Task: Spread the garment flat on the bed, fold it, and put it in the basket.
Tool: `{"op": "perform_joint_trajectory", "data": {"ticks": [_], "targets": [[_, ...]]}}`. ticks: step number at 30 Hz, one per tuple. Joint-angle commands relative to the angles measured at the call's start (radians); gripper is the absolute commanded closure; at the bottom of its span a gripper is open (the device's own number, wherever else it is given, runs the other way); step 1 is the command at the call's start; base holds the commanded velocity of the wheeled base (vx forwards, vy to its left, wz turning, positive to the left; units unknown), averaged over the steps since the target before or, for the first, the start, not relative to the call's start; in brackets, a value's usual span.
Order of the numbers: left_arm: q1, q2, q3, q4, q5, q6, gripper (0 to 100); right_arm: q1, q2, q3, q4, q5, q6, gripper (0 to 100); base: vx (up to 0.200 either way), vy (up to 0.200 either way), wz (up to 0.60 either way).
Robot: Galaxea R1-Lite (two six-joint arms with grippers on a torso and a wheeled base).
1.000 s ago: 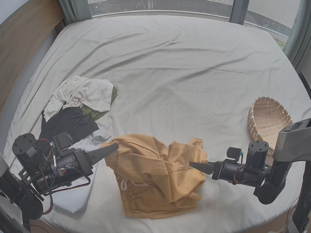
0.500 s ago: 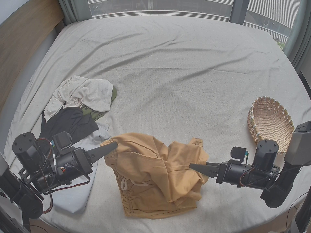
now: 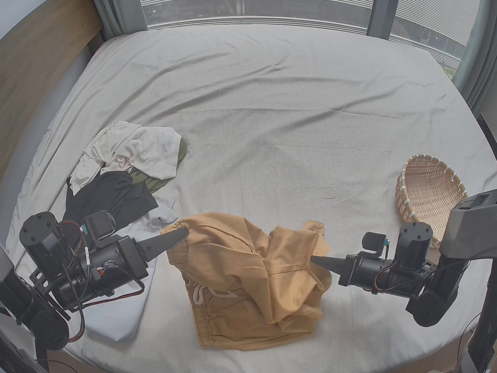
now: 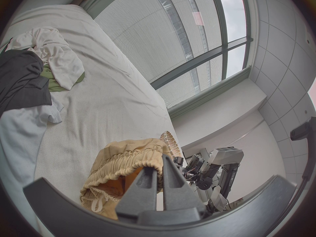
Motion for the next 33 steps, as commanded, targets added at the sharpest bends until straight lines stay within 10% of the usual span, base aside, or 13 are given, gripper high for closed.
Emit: {"op": "perform_joint_trajectory", "data": {"ticks": [1,15,33], "targets": [[0.0,0.002,-0.002,-0.002,0.0,-0.001,100,-0.012,-0.007,0.014,-0.001,0.0,-0.001,100,0.0,0.0,0.0],[0.012,0.011,-0.013,-0.002,0.0,-0.001,100,-0.103,-0.248,0.205,0.001,0.121,0.002,100,0.0,0.0,0.0],[0.031,0.014,-0.024,-0.002,0.0,-0.001,100,-0.146,-0.097,0.147,0.001,0.313,0.002,100,0.0,0.0,0.0]]}}
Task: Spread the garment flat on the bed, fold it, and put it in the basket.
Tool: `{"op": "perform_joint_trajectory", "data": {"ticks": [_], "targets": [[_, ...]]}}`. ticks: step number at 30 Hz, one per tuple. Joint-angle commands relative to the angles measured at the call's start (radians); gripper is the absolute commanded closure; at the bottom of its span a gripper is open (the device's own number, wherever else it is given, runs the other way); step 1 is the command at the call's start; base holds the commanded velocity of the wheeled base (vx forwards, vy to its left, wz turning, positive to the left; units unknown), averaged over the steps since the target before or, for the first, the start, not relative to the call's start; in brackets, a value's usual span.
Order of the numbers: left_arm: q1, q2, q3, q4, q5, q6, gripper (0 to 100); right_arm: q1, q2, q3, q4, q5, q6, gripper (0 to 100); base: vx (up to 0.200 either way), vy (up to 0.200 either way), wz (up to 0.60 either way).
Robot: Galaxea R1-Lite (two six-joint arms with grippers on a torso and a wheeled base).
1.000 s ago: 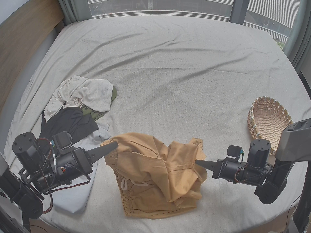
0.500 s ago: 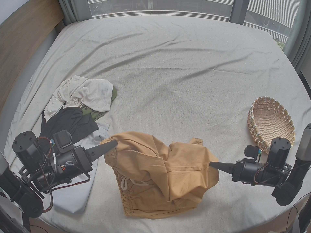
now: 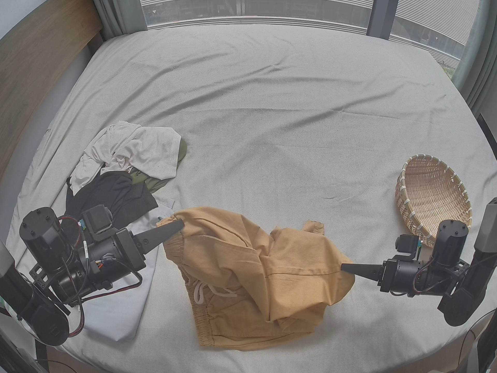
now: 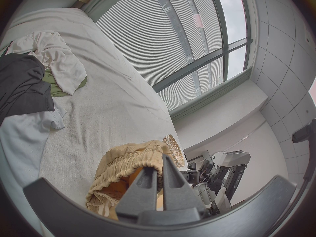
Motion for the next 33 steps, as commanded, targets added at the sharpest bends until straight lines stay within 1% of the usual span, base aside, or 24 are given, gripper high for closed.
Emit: {"op": "perform_joint_trajectory", "data": {"ticks": [1,10,15,17,23,28,33], "targets": [[-0.001,0.001,-0.001,-0.002,0.0,-0.001,100,0.003,0.052,-0.03,0.001,0.033,0.009,0,0.0,0.0,0.0],[-0.001,-0.002,-0.002,-0.002,0.0,-0.001,100,0.02,0.121,-0.083,-0.001,0.042,0.012,0,0.0,0.0,0.0],[-0.001,-0.002,-0.002,-0.002,0.0,-0.001,100,0.02,0.147,-0.088,-0.001,0.043,0.009,0,0.0,0.0,0.0],[-0.002,-0.002,-0.002,-0.002,0.0,-0.001,100,0.017,0.185,-0.111,-0.003,0.043,0.002,0,0.0,0.0,0.0],[-0.004,-0.002,-0.002,-0.002,0.0,-0.001,100,0.019,0.202,-0.146,-0.001,0.042,0.007,0,0.0,0.0,0.0],[-0.004,-0.002,-0.002,-0.002,0.0,-0.001,100,0.052,0.203,-0.172,-0.001,0.042,0.012,0,0.0,0.0,0.0],[-0.004,-0.005,-0.002,-0.002,0.0,-0.001,100,0.062,0.2,-0.181,-0.001,0.042,0.013,0,0.0,0.0,0.0]]}}
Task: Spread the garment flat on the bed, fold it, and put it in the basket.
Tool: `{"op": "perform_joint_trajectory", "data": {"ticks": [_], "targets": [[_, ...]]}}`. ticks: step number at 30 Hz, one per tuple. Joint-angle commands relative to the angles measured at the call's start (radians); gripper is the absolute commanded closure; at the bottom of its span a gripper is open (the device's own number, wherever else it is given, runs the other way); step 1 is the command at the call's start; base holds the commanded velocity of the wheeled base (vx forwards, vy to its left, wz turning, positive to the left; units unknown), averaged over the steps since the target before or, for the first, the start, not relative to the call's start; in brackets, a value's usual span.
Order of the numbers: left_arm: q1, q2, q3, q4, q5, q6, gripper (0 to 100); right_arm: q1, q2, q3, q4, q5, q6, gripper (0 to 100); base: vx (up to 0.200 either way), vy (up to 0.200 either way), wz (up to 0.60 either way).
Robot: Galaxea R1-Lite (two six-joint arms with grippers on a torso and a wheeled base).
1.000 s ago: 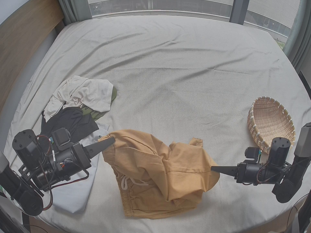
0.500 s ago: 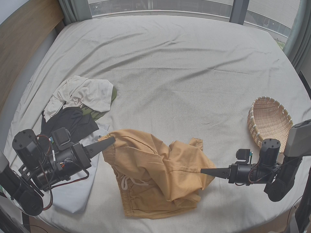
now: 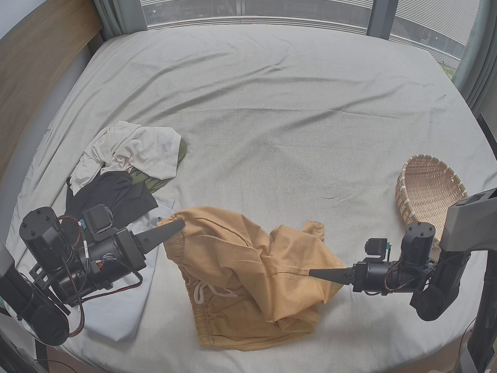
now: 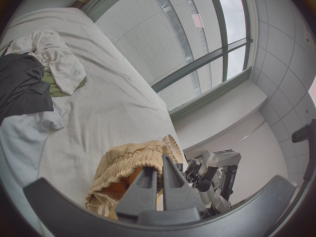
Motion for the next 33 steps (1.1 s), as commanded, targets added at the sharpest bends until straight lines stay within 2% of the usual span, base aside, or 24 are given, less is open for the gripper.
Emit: {"op": "perform_joint_trajectory", "data": {"ticks": [1,10,11,19,25,33], "targets": [[0.0,-0.002,0.0,-0.002,0.0,0.0,100,0.01,0.004,-0.007,0.0,0.0,0.001,0,0.0,0.0,0.0],[0.0,-0.002,-0.002,-0.002,0.0,0.0,100,0.022,0.004,-0.013,0.0,0.001,-0.001,0,0.0,0.0,0.0],[0.0,-0.002,-0.002,-0.002,0.0,0.0,100,0.022,0.004,-0.013,0.0,0.001,-0.001,100,0.0,0.0,0.0],[0.001,-0.002,-0.02,-0.002,0.0,-0.002,100,0.015,0.005,0.005,0.0,0.003,-0.011,100,0.0,0.0,0.0],[-0.006,-0.004,-0.089,-0.002,0.0,-0.005,100,-0.004,-0.049,0.013,-0.002,0.003,-0.011,100,0.0,0.0,0.0],[-0.005,-0.007,-0.137,-0.004,-0.005,0.028,100,-0.051,-0.299,0.034,0.001,0.001,-0.005,100,0.0,0.0,0.0]]}}
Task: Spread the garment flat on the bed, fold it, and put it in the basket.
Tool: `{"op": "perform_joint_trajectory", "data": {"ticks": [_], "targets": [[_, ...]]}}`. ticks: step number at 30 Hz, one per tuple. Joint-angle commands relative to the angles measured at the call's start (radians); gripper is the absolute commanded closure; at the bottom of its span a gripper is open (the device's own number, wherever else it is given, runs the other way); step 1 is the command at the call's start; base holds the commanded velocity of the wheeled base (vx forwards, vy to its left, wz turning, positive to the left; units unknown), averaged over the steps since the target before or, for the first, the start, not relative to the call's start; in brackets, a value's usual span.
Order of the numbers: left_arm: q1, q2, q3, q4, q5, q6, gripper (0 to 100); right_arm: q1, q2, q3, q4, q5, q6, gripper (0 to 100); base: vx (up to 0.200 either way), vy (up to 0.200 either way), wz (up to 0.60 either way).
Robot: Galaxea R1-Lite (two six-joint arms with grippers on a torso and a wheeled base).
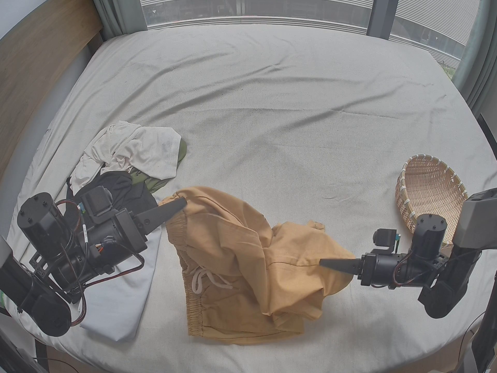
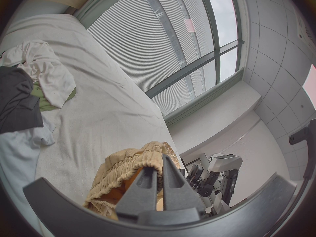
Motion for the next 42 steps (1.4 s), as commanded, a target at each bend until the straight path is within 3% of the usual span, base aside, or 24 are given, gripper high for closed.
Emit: {"op": "perform_joint_trajectory", "data": {"ticks": [1,11,22,35,42], "targets": [[0.001,-0.003,-0.05,-0.004,-0.003,0.033,100,-0.047,-0.201,0.008,0.002,0.0,0.006,100,0.0,0.0,0.0],[0.001,0.005,-0.099,-0.003,-0.003,0.045,100,-0.067,-0.391,0.025,0.002,0.003,0.047,100,0.0,0.0,0.0],[0.007,0.002,-0.079,-0.004,-0.003,0.045,100,-0.087,-0.454,0.022,0.003,0.004,0.047,100,0.0,0.0,0.0],[0.07,-0.013,-0.084,-0.004,-0.003,0.042,100,-0.179,-0.449,0.011,0.002,0.004,0.045,100,0.0,0.0,0.0],[0.085,-0.017,-0.082,-0.004,-0.003,0.041,100,-0.238,-0.452,-0.011,0.002,0.062,0.053,100,0.0,0.0,0.0]]}}
